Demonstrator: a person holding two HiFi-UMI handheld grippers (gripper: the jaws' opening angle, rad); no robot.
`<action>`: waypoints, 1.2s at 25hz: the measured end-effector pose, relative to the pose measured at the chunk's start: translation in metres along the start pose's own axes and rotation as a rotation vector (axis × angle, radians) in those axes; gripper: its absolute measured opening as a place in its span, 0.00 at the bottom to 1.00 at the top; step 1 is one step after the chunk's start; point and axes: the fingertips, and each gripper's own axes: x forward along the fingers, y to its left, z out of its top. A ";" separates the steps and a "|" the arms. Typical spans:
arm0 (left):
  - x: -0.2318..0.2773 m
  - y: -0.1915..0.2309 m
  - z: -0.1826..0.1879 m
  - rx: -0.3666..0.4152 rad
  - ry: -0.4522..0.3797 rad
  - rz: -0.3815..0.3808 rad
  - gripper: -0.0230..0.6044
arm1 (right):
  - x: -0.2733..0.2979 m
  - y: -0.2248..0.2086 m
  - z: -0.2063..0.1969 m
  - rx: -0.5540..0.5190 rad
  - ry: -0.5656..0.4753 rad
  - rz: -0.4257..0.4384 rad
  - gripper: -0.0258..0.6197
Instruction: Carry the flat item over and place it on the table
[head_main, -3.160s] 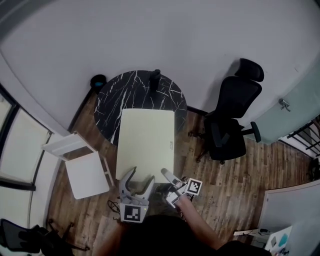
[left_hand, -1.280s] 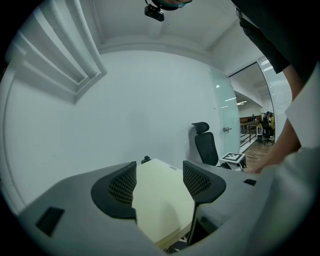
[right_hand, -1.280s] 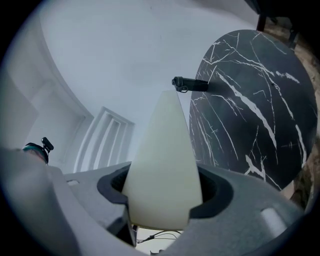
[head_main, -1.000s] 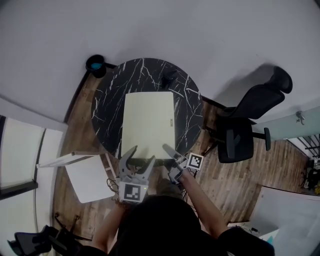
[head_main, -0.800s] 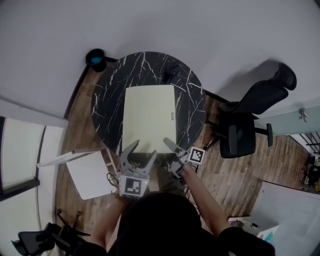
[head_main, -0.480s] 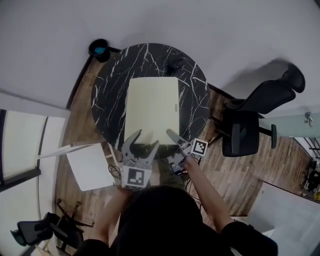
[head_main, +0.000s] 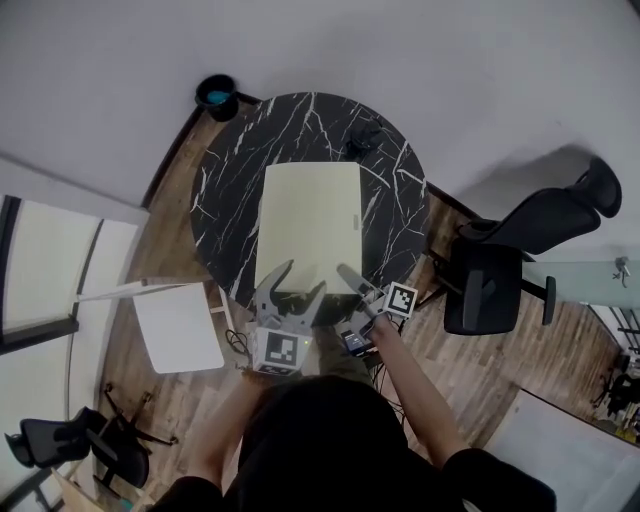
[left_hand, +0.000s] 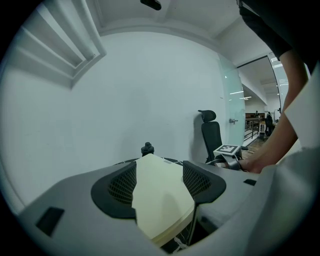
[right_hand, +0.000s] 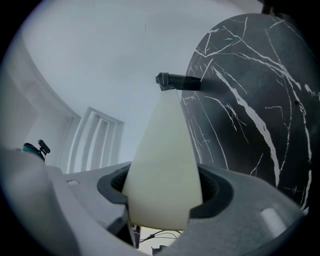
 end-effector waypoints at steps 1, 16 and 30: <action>0.001 0.001 -0.001 -0.013 0.001 0.009 0.49 | 0.000 -0.001 0.000 0.001 0.004 -0.002 0.50; 0.006 0.014 -0.028 -0.054 0.065 0.039 0.49 | 0.022 -0.032 0.005 0.011 0.036 -0.078 0.51; 0.019 0.010 -0.064 -0.113 0.116 0.014 0.49 | 0.032 -0.060 0.008 0.012 0.044 -0.157 0.51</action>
